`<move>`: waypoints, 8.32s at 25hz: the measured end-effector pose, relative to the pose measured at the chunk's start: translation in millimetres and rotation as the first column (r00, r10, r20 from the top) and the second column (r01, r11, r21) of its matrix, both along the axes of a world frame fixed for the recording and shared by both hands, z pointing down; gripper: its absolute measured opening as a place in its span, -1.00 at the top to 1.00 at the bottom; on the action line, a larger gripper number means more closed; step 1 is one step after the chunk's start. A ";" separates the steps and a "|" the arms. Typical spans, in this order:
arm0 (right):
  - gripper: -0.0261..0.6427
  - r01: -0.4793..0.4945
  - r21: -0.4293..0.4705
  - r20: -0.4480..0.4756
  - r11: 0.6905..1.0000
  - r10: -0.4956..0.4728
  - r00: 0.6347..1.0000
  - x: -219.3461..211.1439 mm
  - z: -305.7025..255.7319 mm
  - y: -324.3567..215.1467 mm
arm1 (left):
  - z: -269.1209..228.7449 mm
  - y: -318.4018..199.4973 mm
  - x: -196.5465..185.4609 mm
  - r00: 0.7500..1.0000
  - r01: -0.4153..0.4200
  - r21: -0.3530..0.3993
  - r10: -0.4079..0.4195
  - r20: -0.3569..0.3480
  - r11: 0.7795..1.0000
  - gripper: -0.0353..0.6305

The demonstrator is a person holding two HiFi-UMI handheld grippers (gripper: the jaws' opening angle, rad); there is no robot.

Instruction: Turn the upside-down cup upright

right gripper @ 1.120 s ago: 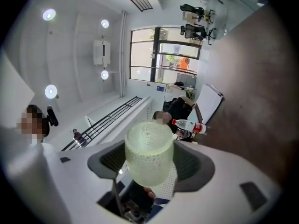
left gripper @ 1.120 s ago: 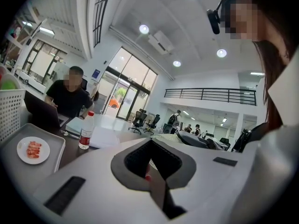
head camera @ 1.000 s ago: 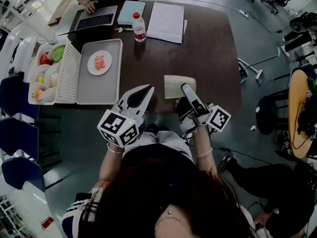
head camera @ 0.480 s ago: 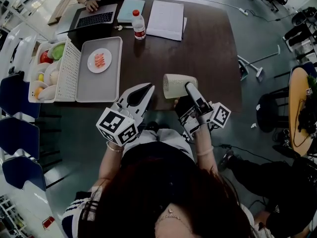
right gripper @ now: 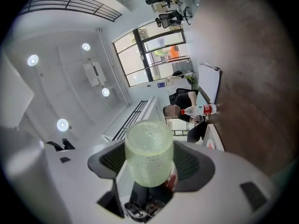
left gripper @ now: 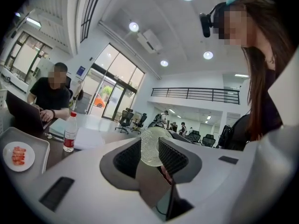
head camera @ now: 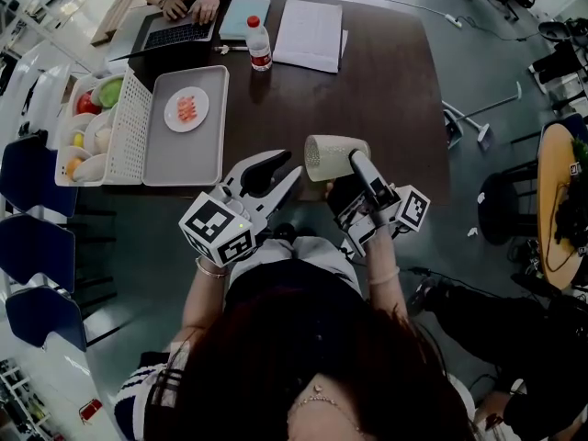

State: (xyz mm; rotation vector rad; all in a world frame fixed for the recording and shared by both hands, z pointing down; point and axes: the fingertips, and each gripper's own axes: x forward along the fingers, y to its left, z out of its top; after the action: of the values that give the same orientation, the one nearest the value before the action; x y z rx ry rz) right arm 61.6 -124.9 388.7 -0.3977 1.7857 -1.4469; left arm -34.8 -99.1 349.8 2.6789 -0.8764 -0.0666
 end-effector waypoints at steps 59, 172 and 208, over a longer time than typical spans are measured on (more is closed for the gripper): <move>-0.05 0.142 0.064 0.078 0.988 -0.146 0.986 -17.1 -8.7 11.1 | 6.3 6.7 45.6 0.971 -0.158 0.039 0.148 0.187 0.987 -0.29; 0.83 -0.253 0.084 -0.786 0.964 0.220 0.578 89.8 93.1 66.9 | 251.8 -35.7 89.8 0.347 -0.284 -0.338 0.425 0.836 0.897 -0.29; 0.84 -0.206 0.183 -0.782 0.961 0.269 0.562 71.4 70.6 49.8 | 132.7 -44.5 63.3 0.720 -0.178 -0.110 0.206 0.663 0.978 -0.29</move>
State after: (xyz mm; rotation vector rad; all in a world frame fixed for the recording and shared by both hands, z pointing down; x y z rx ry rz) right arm 132.9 -75.0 459.3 -1.3912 2.3365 -1.0420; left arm 28.5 -143.6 482.5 2.7460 -0.7436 1.0245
